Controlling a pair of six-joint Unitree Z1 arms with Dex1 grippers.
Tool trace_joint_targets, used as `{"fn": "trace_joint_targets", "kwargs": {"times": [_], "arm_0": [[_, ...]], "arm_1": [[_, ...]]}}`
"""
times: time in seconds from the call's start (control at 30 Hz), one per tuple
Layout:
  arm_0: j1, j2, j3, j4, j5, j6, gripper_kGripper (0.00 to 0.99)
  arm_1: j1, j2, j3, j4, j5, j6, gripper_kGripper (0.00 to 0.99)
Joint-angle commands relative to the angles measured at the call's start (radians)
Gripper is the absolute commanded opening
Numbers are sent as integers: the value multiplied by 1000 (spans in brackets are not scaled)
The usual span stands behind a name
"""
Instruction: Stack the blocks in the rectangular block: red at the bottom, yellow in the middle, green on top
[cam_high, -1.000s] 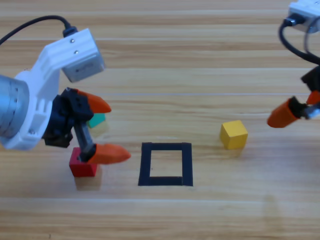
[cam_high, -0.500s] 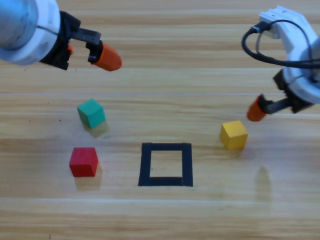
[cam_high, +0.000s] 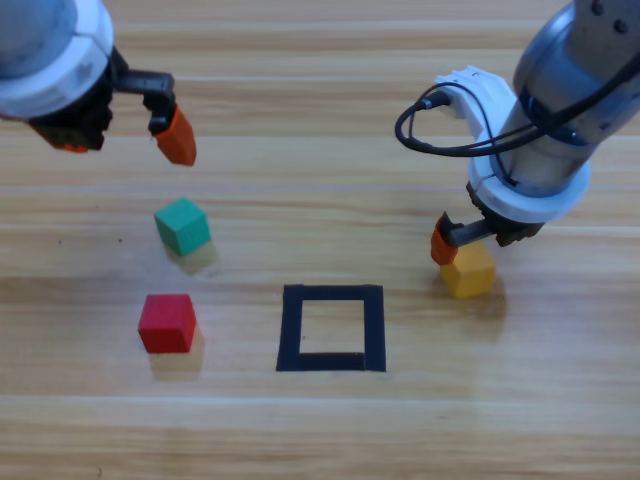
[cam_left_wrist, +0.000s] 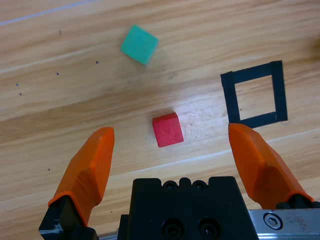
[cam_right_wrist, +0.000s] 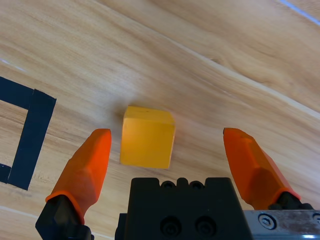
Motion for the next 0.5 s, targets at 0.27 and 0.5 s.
{"fn": "trace_joint_targets", "kwargs": {"times": [0.27, 0.5], "arm_0": [[21, 162, 91, -13, -52, -67, 974], [21, 116, 262, -156, -70, -101, 974]], "arm_1": [[-15, 150, -39, 17, 59, 4, 937], [-36, 125, -9, 17, 122, -21, 224]]}}
